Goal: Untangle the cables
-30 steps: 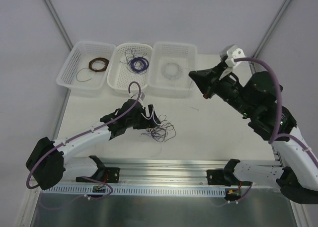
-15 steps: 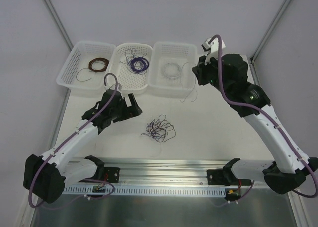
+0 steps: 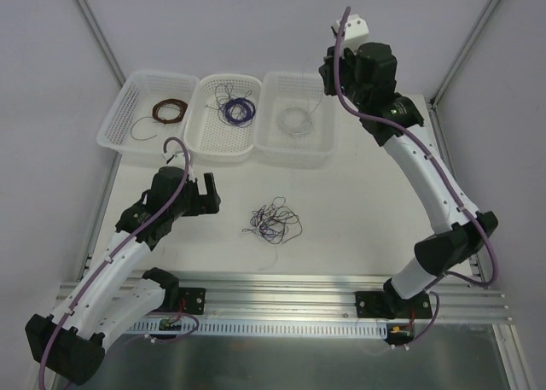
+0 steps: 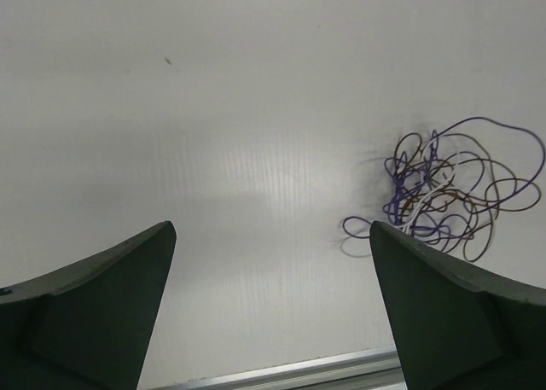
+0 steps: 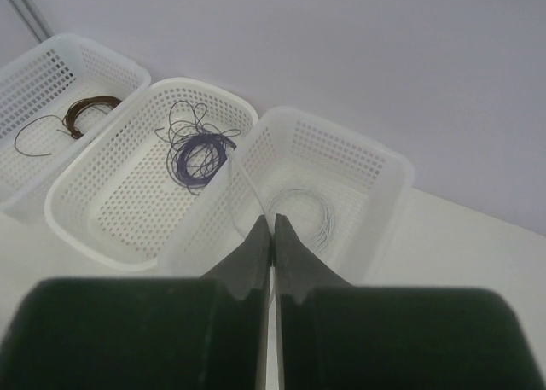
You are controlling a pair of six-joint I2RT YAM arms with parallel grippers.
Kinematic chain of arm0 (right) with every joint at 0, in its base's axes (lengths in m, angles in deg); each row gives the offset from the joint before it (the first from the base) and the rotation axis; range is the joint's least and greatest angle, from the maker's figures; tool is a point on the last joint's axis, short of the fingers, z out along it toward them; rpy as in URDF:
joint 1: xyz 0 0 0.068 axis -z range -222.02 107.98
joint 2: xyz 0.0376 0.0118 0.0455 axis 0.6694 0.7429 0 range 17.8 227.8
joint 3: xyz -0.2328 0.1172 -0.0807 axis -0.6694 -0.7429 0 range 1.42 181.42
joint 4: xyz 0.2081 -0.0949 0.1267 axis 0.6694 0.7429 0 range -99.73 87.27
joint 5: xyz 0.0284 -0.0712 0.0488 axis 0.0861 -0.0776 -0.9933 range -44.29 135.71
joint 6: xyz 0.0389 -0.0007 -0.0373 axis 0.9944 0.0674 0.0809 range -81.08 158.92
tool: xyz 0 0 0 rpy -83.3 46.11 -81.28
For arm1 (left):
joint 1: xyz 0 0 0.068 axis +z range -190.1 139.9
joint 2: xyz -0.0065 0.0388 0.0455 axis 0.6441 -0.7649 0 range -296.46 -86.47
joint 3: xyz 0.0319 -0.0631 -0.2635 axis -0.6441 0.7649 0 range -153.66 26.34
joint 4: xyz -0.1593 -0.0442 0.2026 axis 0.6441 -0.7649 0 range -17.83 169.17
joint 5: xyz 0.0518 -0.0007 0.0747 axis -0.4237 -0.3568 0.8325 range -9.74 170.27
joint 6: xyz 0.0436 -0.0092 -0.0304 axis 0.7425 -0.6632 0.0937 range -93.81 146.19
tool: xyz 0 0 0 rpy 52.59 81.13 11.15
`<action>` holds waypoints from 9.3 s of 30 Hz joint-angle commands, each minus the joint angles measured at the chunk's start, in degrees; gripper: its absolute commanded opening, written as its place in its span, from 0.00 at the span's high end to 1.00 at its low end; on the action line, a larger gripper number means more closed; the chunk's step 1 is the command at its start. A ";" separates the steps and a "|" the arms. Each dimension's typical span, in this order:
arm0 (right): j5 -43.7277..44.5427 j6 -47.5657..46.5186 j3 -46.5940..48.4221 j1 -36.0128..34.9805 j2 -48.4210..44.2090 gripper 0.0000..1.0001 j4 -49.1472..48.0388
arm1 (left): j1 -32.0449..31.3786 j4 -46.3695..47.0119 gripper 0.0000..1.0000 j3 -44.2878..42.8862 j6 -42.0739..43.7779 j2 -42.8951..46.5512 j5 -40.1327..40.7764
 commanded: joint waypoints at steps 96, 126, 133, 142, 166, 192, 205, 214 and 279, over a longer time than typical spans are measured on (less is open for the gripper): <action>-10.10 36.16 -56.10 -20.84 2.73 0.86 -17.54 | -18.98 -6.14 1.00 -11.98 -1.16 -7.51 1.12; -17.13 26.49 -61.89 -17.58 -20.38 0.22 -27.37 | -16.96 -11.97 1.00 -43.20 -0.88 -15.24 -9.07; -17.39 22.89 -62.77 -18.91 -14.33 0.05 -36.42 | -17.40 -4.15 1.00 -31.35 -5.19 -15.24 -14.08; -25.29 25.52 -58.74 -19.61 -1.93 0.11 -47.85 | -22.32 0.87 1.00 -31.59 -6.52 -17.00 -15.05; -37.70 35.81 -57.33 -22.25 13.02 0.30 -64.13 | -22.32 2.02 1.00 -30.62 -5.28 -12.52 -6.26; -13.09 19.99 -66.38 -1.16 -23.43 0.99 -3.34 | -2.03 -7.74 1.00 -37.66 4.29 -6.45 21.16; -8.54 14.28 -55.94 12.02 -39.01 0.99 20.06 | 10.36 -9.50 1.00 -17.46 -3.35 -6.45 15.89; -2.54 13.83 -45.38 17.74 -43.49 0.98 30.18 | 26.27 -9.50 1.00 -7.07 -3.97 -6.54 11.23; -16.51 15.59 -66.20 7.03 -16.76 0.87 0.30 | -26.63 24.25 0.50 -26.75 -24.44 -57.69 -11.71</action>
